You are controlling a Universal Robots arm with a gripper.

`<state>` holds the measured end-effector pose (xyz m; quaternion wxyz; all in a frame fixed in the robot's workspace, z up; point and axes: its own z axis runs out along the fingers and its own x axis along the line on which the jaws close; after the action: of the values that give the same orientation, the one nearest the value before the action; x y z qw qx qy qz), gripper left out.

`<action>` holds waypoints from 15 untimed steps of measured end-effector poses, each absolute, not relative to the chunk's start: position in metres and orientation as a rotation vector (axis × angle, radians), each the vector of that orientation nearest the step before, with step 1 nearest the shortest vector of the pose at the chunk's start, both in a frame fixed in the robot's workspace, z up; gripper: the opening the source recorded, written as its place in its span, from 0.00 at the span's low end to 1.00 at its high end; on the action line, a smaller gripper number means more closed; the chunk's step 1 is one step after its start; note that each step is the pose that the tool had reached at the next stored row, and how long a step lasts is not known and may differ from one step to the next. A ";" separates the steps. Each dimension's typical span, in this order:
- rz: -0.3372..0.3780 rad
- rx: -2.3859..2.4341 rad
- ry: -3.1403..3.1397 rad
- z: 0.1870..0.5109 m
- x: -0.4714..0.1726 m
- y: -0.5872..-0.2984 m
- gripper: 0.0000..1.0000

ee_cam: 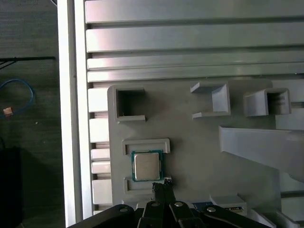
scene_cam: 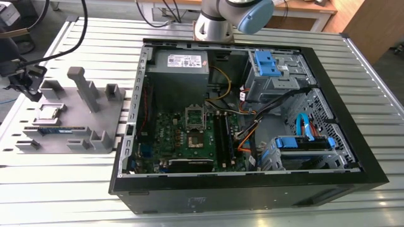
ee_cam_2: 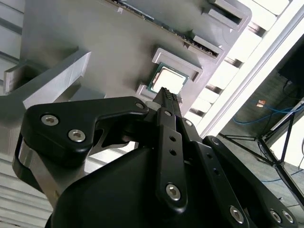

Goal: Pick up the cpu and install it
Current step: 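Reach for the cpu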

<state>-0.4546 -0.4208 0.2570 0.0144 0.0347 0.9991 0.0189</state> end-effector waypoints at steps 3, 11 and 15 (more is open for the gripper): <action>0.058 0.108 3.110 0.253 -0.455 -0.421 0.11; 0.058 0.108 3.110 0.242 -0.456 -0.421 0.11; 0.055 0.108 3.110 0.235 -0.457 -0.421 0.11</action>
<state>-0.4567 -0.4208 0.2351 0.0145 0.0347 0.9991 0.0176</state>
